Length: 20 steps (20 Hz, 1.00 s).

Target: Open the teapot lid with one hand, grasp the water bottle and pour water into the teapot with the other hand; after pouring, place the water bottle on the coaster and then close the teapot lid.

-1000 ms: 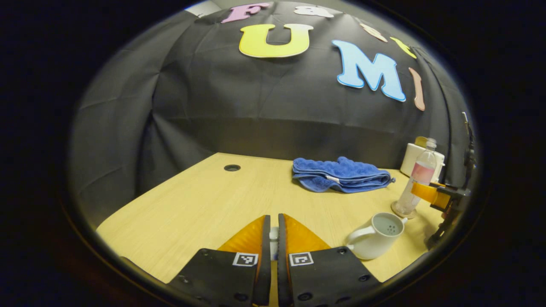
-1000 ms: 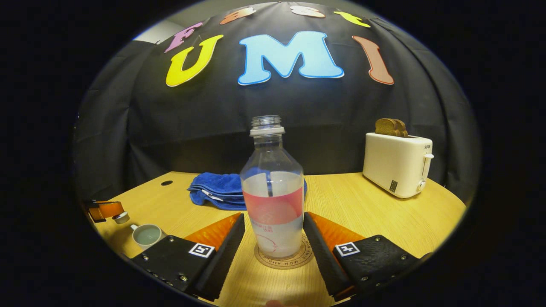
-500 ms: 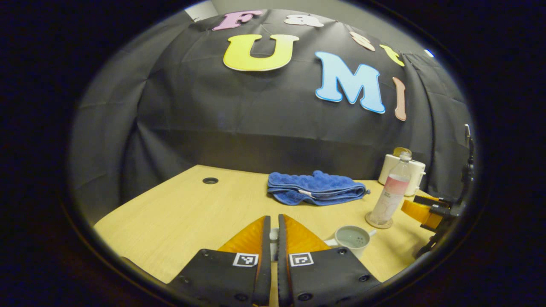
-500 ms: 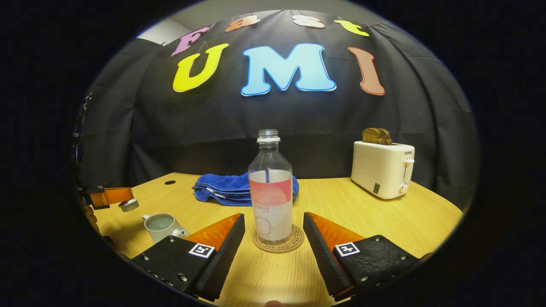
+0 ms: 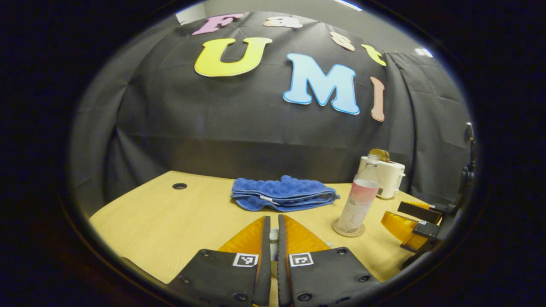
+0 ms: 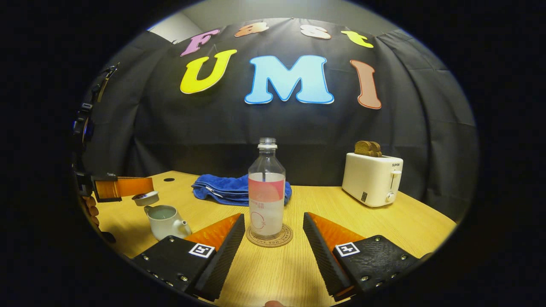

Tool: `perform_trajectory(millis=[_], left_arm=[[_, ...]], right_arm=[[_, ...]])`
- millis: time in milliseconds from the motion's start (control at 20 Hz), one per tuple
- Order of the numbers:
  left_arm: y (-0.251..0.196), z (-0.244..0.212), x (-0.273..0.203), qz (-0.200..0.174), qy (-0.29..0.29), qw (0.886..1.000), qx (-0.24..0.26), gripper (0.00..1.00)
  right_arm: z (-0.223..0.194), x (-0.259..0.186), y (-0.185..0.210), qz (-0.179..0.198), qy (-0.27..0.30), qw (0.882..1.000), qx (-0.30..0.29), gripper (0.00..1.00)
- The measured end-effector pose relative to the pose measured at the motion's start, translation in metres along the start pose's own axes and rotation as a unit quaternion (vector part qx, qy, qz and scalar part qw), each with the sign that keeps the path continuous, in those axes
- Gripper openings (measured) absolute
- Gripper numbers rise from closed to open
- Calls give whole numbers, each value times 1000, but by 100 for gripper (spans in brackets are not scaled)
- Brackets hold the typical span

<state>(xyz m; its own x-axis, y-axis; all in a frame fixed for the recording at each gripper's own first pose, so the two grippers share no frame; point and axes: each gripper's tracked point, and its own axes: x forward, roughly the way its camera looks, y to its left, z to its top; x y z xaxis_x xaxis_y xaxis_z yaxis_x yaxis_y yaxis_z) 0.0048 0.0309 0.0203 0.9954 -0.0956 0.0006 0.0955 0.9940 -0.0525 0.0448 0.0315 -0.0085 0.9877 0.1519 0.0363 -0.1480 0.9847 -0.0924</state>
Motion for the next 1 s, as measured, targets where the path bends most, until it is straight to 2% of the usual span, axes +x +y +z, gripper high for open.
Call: perform_trajectory(millis=[300, 1000], left_arm=[[-23, -8, 9, -12, 6, 1000, 12, 13], [-25, -24, 17, 1, 22, 1000, 15, 13]], right_arm=[[3, -7, -2, 1, -6, 1000, 4, 88], [3, -9, -6, -1, -5, 1000, 13, 88]])
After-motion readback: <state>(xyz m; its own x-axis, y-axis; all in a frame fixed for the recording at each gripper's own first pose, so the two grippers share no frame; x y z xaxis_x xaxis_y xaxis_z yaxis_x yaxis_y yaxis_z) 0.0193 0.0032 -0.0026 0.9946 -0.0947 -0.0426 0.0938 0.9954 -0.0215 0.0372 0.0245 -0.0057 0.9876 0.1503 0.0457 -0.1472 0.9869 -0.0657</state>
